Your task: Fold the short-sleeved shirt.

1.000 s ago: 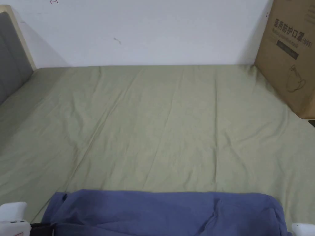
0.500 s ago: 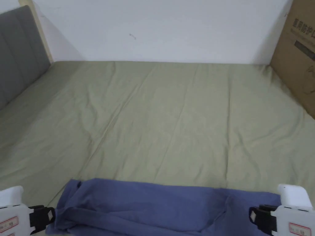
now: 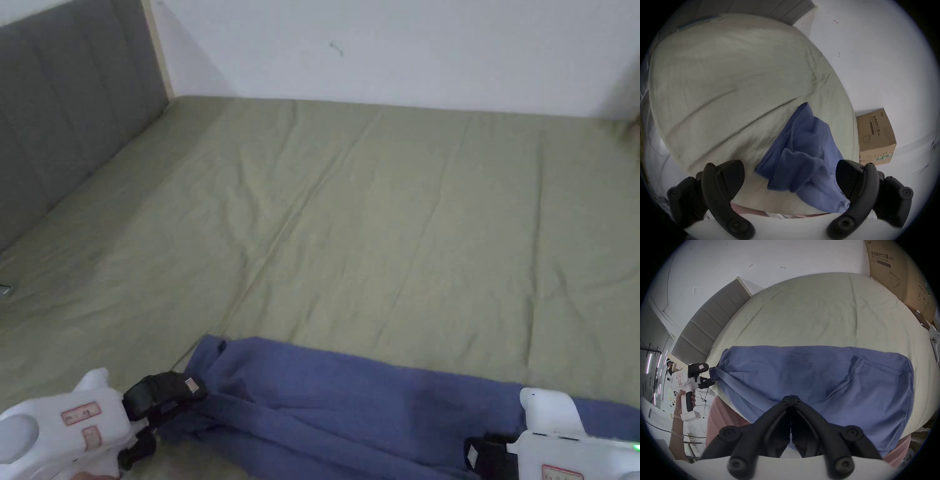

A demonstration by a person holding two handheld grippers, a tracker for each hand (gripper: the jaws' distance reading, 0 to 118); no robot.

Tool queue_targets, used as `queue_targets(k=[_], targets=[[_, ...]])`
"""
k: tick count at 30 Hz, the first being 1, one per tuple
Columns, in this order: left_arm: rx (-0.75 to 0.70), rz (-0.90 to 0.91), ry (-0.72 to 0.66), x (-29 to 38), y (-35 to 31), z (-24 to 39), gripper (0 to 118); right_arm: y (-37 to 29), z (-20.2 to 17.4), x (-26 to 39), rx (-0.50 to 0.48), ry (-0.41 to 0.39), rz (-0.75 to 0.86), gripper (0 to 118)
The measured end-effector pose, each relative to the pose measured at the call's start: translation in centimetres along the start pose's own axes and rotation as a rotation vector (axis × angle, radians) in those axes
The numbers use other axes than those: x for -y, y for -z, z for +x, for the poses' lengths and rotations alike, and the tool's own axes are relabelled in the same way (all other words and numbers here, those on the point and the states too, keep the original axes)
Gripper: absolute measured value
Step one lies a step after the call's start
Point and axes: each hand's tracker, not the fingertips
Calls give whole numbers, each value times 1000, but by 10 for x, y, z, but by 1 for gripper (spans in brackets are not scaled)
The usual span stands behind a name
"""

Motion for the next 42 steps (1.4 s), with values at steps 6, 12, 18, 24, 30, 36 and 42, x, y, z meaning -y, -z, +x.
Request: queue_targets(k=[6, 12, 18, 24, 30, 36, 42], targets=[[-18, 64, -36, -9, 6, 3, 80, 3, 13, 4, 17, 34, -23, 0], [-31, 50, -23, -5, 6, 9, 8, -3, 32, 9, 40, 90, -16, 0], [9, 111, 221, -10, -22, 95, 8, -19, 62, 15, 76, 170, 15, 0], [168, -10, 636, 50, -3, 224, 8, -42, 92, 23, 93, 271, 76, 0], [174, -261, 936, 157, 91, 267, 11, -64, 116, 39, 111, 373, 124, 0], [152, -375, 758, 177, 128, 240, 111, -93, 135, 54, 170, 411, 147, 0], [200, -285, 595, 140, 93, 229, 37, -108, 129, 54, 222, 386, 166, 0]])
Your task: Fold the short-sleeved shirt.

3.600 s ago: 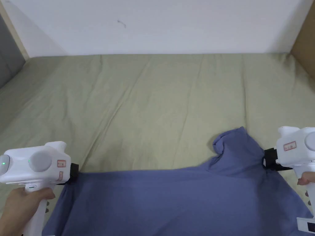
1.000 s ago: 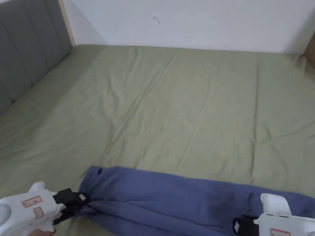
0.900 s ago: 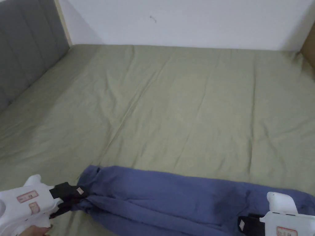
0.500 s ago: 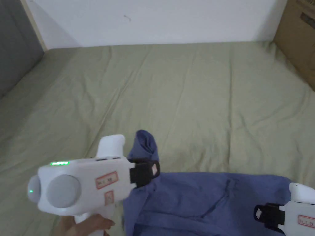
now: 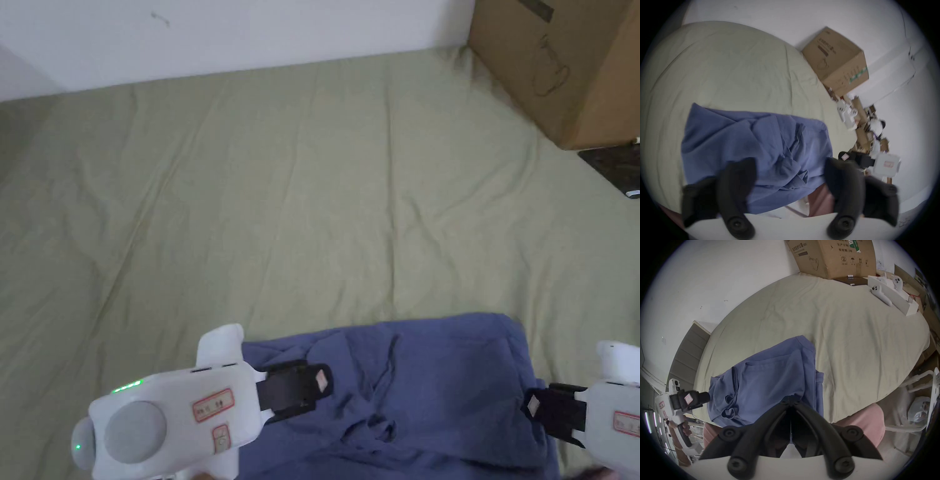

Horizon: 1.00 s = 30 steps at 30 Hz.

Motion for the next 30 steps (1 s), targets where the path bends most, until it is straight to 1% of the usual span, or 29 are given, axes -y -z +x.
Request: queue_targets(k=[1, 2, 3, 4, 8, 10, 12, 15, 17, 19, 21, 23, 26, 28, 30], targets=[[-35, 8, -3, -1, -1, -5, 7, 0, -3, 0, -5, -4, 4, 0], [-108, 8, 1, -1, 0, -9, 3, 2, -5, -2, -16, -7, 11, 0], [-146, -12, 13, -2, 4, -12, 3, 5, -9, -3, -34, -11, 16, 0], [-156, -30, 23, 4, 7, -12, 3, 7, -12, -3, -46, -10, 15, 0], [-117, -145, 10, 20, 39, -10, 3, 20, -23, -3, -68, -18, -6, 0], [-91, -195, 36, 30, 54, 5, 3, 23, -27, -1, -76, -24, -16, 0], [-46, -245, 100, 41, 71, 17, 3, 25, -29, 1, -85, -25, -30, 0], [-40, -265, 149, 51, 85, 36, 3, 28, -25, 3, -80, -31, -45, 0], [-44, -267, 130, 53, 88, 40, 3, 27, -24, 5, -79, -37, -51, 0], [17, -254, 103, 52, 82, 42, 3, 28, -21, 6, -77, -47, -57, 0], [110, -269, 70, 53, 73, 40, 3, 29, -20, 5, -72, -55, -59, 0], [165, -255, 68, 54, 66, 38, 3, 32, -17, 4, -66, -48, -62, 0], [162, -234, 51, 51, 51, 25, 3, 32, -17, 4, -68, -33, -60, 0], [141, -182, 1, 45, 31, 11, 3, 31, -16, 3, -73, -29, -59, 0], [140, -111, -57, 35, 5, -18, 3, 30, -17, 3, -73, -34, -60, 0]])
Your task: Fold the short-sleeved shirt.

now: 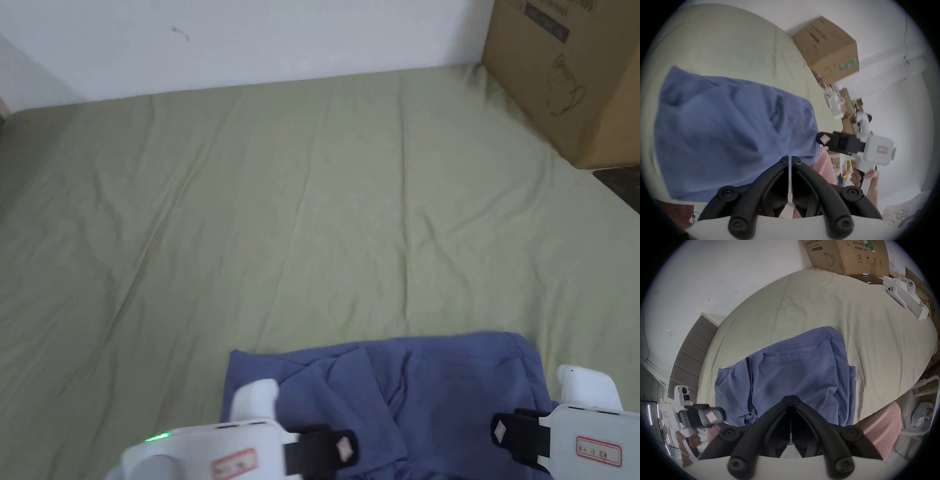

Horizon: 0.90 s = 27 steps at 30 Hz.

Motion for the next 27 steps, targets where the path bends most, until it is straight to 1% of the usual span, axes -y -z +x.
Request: queue_targets(k=[1, 2, 3, 4, 5, 6, 7, 8, 9, 10, 12, 14, 15, 20, 21, 22, 23, 25, 26, 27], targets=[[-25, 32, -23, -3, -14, -11, 5, 0, 0, 0, 5, -3, -2, 0], [-55, 66, -43, -7, -32, -30, 18, 1, 0, -1, 10, -5, -3, 0], [-108, 96, -58, -9, -47, -45, 36, 2, 0, -1, 12, -6, -6, 0], [-146, 120, -82, -10, -58, -56, 58, 4, -2, 0, 13, -4, -9, 0], [-173, 134, -108, -10, -68, -70, 58, 5, -3, 1, 10, 0, -13, 0], [-181, 140, -129, -10, -73, -79, 67, 7, -4, 1, 3, 2, -16, 0], [-170, 155, -161, -8, -78, -93, 85, 9, -5, 1, -2, 4, -21, 0], [-145, 170, -193, -8, -80, -105, 110, 10, -7, 2, -5, 4, -26, 0], [-141, 167, -251, -7, -82, -115, 118, 12, -9, 2, -8, -2, -32, 0], [-132, 151, -295, -6, -80, -128, 118, 13, -11, 2, -7, -10, -38, 0], [-49, 126, -340, -1, -69, -142, 117, 16, -16, 4, -18, -14, -49, 0], [36, 175, -314, 3, -61, -137, 118, 19, -17, 3, -52, 13, -68, 0], [52, 186, -323, 2, -59, -136, 118, 20, -17, 4, -59, 22, -70, 0], [157, 176, -419, -2, -45, -139, 118, 24, -22, 5, -41, 25, -81, 0], [181, 161, -426, -3, -43, -135, 116, 24, -22, 5, -39, 23, -84, 0], [203, 131, -411, -2, -39, -134, 110, 24, -22, 6, -40, 22, -85, 0], [190, 83, -381, -1, -29, -132, 90, 24, -22, 6, -40, 22, -87, 0], [42, -1, -308, 1, -12, -129, 58, 25, -22, 7, -34, 24, -94, 0], [-22, 17, -298, 0, -13, -135, 23, 25, -22, 7, -27, 26, -95, 0], [0, 22, -373, -1, -16, -139, 17, 24, -22, 6, -24, 29, -96, 0]])
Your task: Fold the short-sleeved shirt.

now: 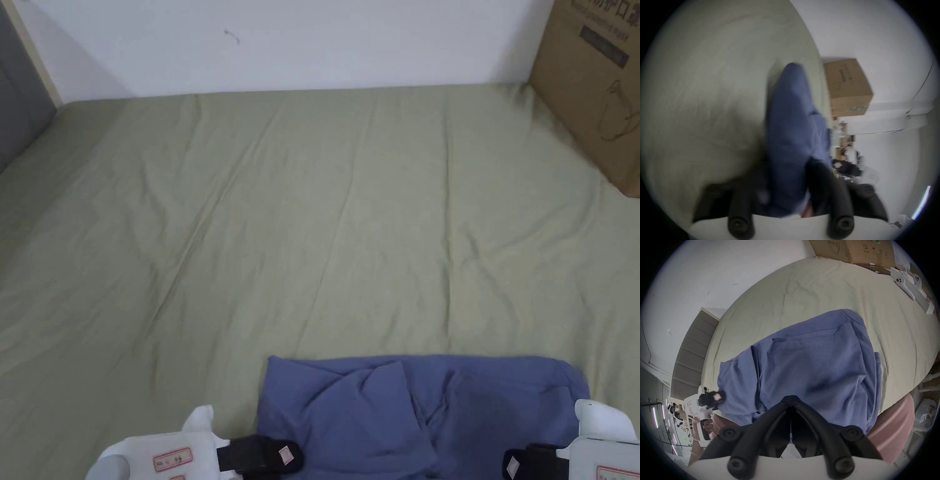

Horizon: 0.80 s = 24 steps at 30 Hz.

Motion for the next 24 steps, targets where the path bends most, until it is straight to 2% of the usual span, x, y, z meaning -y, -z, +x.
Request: queue_targets(k=[1, 3, 5, 9, 12, 20, 24], targets=[[88, -9, -49, -1, -4, -1, 17, -1, 0, -1, -1, 3, 0, 0], [35, 11, 86, 2, -16, 14, 15, -5, 1, -3, -11, 9, 5, 0], [-28, 0, 148, -3, -26, 23, 13, -8, 0, -7, -12, 15, 17, 0], [17, 63, 125, -20, -55, 12, 12, -9, -7, -13, -6, 17, 31, 0], [-40, 122, 147, -30, -90, 7, 12, -9, -13, -14, -17, 13, 34, 0], [-193, 290, 53, -35, -174, -33, 12, 0, -21, -14, -27, 1, 11, 0], [-221, 352, 52, -23, -191, -18, 12, 3, -27, -14, -32, -8, 1, 0]])
